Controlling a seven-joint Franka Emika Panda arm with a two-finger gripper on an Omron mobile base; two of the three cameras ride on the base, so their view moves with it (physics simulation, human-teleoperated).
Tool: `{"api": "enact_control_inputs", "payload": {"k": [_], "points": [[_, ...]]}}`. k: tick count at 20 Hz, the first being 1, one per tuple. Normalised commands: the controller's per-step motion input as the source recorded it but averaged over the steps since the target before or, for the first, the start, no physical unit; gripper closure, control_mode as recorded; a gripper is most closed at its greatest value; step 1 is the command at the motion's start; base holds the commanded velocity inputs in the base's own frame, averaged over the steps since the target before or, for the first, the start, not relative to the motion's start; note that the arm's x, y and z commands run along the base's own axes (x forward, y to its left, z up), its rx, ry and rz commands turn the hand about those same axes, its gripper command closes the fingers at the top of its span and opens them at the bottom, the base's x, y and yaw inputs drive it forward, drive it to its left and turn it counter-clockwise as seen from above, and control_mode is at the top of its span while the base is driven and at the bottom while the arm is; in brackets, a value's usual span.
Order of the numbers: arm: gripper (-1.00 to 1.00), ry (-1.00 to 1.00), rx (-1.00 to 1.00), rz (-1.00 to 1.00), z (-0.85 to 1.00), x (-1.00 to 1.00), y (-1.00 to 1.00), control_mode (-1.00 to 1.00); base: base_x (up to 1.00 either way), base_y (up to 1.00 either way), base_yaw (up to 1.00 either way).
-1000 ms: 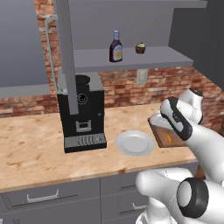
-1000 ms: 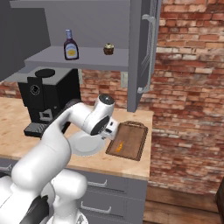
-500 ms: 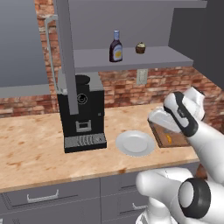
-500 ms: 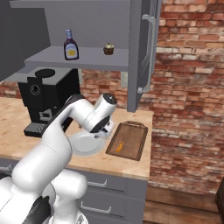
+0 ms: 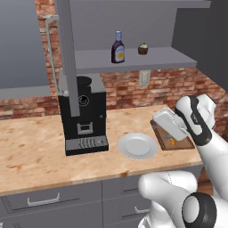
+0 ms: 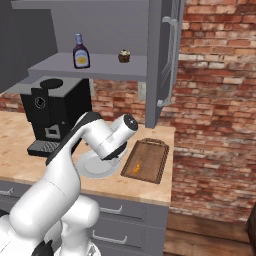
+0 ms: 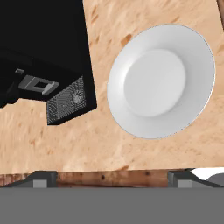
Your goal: Pick the shrimp from the plate and place it on the cutting board. Then pick the condiment bottle from the cabinet and place it next to the cutting board.
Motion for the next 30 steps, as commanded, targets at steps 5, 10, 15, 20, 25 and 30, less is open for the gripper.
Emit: {"api": "enact_control_inputs", "payload": {"k": [5,10,15,20,25,30], "points": [[-1.00,0.09,0.19,-0.11,0.00,-0.04,0.27,-1.00,0.00,0.00,0.00],[-1.00,0.18,0.21,-0.06,0.00,0.00,0.31,-1.00,0.00,0.00,0.00],[-1.00,0.24,0.24,-0.05,0.00,0.04,0.20,-1.00,0.00,0.00,0.00],[-1.00,0.29,0.29,-0.08,0.00,0.04,0.02,-1.00,0.00,0.00,0.00],[-1.00,0.30,0.29,-0.09,0.00,0.04,0.07,-1.00,0.00,0.00,0.00],[-1.00,0.26,0.27,-0.09,0.02,0.02,0.18,-1.00,0.00,0.00,0.00]]}}
